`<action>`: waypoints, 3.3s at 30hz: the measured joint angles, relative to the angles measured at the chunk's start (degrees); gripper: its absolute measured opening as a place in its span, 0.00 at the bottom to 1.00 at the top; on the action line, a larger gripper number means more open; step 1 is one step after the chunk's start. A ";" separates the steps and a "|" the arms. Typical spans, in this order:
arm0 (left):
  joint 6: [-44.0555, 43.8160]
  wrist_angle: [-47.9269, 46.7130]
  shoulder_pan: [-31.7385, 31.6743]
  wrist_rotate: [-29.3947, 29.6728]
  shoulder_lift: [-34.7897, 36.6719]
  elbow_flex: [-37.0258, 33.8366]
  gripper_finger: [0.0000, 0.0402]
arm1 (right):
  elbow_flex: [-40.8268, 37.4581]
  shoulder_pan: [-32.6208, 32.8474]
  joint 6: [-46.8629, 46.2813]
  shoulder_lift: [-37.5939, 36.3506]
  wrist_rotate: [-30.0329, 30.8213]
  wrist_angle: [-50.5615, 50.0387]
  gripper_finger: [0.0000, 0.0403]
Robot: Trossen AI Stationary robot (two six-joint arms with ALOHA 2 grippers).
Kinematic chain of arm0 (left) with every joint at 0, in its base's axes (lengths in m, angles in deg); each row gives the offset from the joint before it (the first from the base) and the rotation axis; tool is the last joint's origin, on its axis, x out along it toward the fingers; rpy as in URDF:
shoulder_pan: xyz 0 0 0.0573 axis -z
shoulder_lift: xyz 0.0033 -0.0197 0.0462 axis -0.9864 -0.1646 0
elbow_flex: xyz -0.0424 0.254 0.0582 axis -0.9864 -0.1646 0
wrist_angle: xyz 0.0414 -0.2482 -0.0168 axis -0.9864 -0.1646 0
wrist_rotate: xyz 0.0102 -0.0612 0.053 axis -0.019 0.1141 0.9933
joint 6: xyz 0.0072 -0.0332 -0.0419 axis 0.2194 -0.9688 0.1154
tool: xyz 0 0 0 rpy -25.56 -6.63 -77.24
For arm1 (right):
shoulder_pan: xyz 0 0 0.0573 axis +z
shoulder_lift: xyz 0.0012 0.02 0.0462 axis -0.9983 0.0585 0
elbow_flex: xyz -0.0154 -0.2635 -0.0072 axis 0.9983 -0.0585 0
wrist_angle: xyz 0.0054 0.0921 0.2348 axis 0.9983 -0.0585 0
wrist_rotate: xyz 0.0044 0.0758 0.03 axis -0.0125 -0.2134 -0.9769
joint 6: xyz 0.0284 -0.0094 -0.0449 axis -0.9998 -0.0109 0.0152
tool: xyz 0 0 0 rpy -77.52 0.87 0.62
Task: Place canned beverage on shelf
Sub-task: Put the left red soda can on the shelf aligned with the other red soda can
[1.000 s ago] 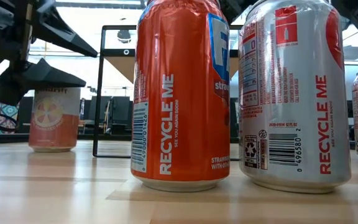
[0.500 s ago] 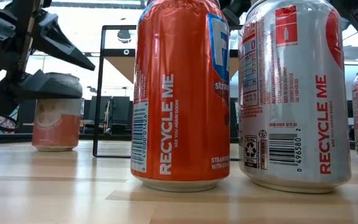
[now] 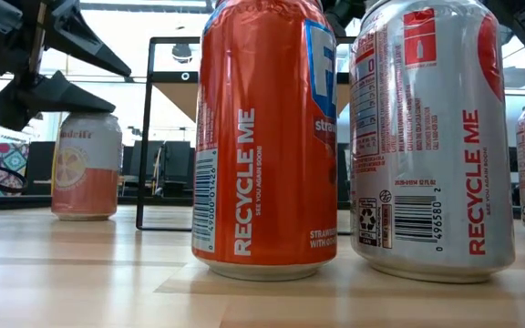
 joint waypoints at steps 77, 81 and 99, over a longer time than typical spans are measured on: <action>0.95 -1.08 0.00 -4.09 0.93 0.00 0.63 | 6.75 11.43 -48.78 -1.01 41.10 2.04 0.79; 0.88 -0.94 0.04 -5.06 0.91 -0.01 0.63 | 6.71 10.47 -52.47 -1.08 41.04 1.63 0.79; -1.02 -0.41 0.15 -5.15 0.91 -0.02 0.63 | 6.62 11.10 -61.30 -0.95 45.45 0.63 0.79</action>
